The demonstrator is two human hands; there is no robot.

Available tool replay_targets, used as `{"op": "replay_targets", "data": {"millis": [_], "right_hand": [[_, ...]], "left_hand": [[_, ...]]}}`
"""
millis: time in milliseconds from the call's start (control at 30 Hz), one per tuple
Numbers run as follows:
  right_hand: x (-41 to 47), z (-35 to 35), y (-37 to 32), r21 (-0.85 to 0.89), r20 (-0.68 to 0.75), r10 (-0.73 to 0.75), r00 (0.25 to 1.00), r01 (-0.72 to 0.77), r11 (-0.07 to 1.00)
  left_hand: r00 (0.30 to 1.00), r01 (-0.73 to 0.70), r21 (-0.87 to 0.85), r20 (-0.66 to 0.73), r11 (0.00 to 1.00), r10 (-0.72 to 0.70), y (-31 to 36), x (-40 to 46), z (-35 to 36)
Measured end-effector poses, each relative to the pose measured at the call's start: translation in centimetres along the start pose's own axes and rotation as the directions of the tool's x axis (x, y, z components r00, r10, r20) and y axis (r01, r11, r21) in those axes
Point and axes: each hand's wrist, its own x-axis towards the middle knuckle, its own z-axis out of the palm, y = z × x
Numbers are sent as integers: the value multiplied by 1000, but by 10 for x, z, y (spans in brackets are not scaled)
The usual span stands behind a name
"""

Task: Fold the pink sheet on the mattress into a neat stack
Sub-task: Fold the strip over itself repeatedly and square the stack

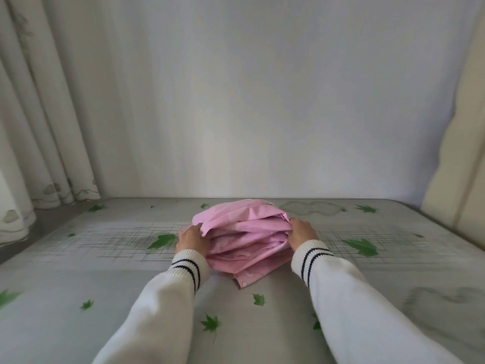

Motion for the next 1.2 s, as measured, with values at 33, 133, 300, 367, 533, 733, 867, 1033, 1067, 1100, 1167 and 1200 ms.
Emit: {"op": "replay_targets", "data": {"millis": [33, 133, 300, 367, 533, 733, 867, 1033, 1067, 1100, 1167, 1200], "right_hand": [[0, 0, 1, -4, 14, -4, 1000, 4, 1000], [-2, 1, 7, -78, 76, -18, 997, 24, 997], [-1, 6, 16, -334, 84, -16, 996, 44, 942], [0, 8, 16, -376, 81, -32, 996, 60, 925], [3, 6, 14, -369, 134, -50, 990, 97, 924], [18, -16, 35, 47, 463, -36, 886, 16, 999], [27, -17, 41, 291, 248, 9, 969, -84, 953], [33, -8, 34, 405, 206, 91, 974, -169, 899], [33, -8, 31, 422, 218, 109, 970, -195, 885], [36, -6, 31, 439, 233, 122, 965, -216, 872], [41, -3, 30, 452, 280, 144, 949, -262, 853], [45, -2, 30, 450, 305, 160, 939, -290, 844]], "left_hand": [[998, -19, -4, 56, 1000, 19, -2, -2, 2], [989, -12, 0, 146, 1000, 12, -8, -6, 6], [995, -19, 100, 104, 995, 8, -15, -1, 3], [992, -28, 145, 125, 989, 10, -16, 0, 0], [984, -53, 162, 174, 985, 24, -19, 1, -3], [905, 84, -257, 424, 963, 34, -38, 17, -18], [875, 370, -625, 483, 688, -31, -43, 17, -32], [899, 421, -674, 399, 607, -181, -38, 27, -33], [901, 420, -667, 387, 616, -195, -35, 27, -31], [895, 432, -661, 400, 614, -198, -31, 25, -30], [885, 441, -660, 432, 608, -173, -21, 18, -29], [882, 448, -656, 437, 608, -178, -19, 20, -28]]}}
